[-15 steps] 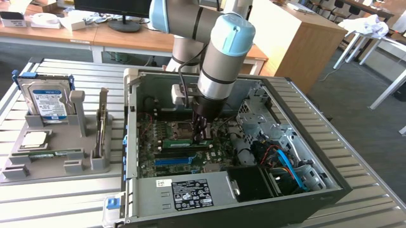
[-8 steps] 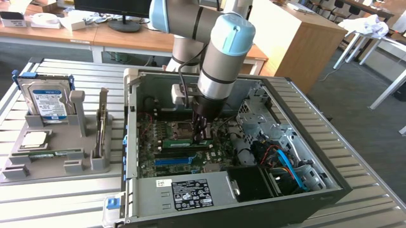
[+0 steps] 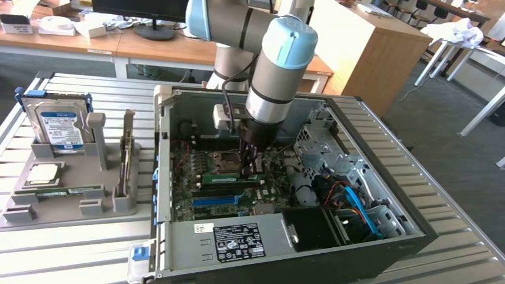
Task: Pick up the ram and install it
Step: 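Insert the ram into the slot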
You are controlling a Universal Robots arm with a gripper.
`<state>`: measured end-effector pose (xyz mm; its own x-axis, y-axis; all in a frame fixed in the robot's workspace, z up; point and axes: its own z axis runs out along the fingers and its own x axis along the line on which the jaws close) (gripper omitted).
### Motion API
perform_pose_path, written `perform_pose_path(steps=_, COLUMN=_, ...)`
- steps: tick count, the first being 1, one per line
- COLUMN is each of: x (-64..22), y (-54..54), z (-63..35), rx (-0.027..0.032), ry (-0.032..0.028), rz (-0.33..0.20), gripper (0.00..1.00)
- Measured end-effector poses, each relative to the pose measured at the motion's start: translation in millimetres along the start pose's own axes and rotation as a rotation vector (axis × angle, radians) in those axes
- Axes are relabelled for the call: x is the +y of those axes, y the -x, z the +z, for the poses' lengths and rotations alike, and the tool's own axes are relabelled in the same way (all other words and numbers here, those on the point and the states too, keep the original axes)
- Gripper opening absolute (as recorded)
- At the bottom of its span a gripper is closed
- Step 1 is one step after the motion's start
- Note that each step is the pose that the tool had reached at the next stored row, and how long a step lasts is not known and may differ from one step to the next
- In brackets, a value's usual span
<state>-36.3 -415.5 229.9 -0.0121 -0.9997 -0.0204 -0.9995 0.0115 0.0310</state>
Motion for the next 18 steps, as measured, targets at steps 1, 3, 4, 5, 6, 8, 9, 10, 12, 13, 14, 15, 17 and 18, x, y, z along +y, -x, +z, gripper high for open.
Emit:
perform_pose_path(steps=1, x=0.0, y=0.0, z=0.0, rx=0.0001, ry=0.0, rz=0.0, gripper=0.11)
perform_pose_path(steps=3, x=0.0, y=0.0, z=0.4, rx=0.0001, ry=0.0, rz=0.0, gripper=0.11)
perform_pose_path(steps=4, x=0.0, y=0.0, z=0.6, rx=0.0001, ry=0.0, rz=0.0, gripper=0.11)
perform_pose_path(steps=5, x=0.0, y=0.0, z=0.7, rx=0.0002, ry=0.0, rz=0.0, gripper=0.11)
perform_pose_path(steps=6, x=0.0, y=0.0, z=0.7, rx=0.0001, ry=0.0, rz=0.0, gripper=0.11)
perform_pose_path(steps=8, x=0.0, y=0.0, z=0.9, rx=0.0001, ry=0.0, rz=0.0, gripper=0.11)
perform_pose_path(steps=9, x=-0.1, y=0.0, z=1.3, rx=-0.0003, ry=-0.0001, rz=0.0, gripper=0.11)
perform_pose_path(steps=10, x=-0.1, y=0.0, z=1.6, rx=-0.0003, ry=-0.0001, rz=0.0, gripper=0.11)
perform_pose_path(steps=12, x=-0.1, y=0.0, z=1.6, rx=0.0001, ry=0.0, rz=0.0, gripper=0.11)
perform_pose_path(steps=13, x=-0.1, y=-0.1, z=1.6, rx=0.0002, ry=0.0, rz=0.0, gripper=0.11)
perform_pose_path(steps=14, x=0.0, y=-0.1, z=1.9, rx=0.0001, ry=0.0, rz=0.0, gripper=0.11)
perform_pose_path(steps=15, x=-0.1, y=0.0, z=2.2, rx=0.0, ry=0.0, rz=0.0, gripper=0.11)
perform_pose_path(steps=17, x=-0.1, y=-0.1, z=2.5, rx=0.0003, ry=0.0001, rz=0.0, gripper=0.11)
perform_pose_path(steps=18, x=-0.1, y=-0.1, z=2.6, rx=0.0003, ry=0.0001, rz=0.0, gripper=0.11)
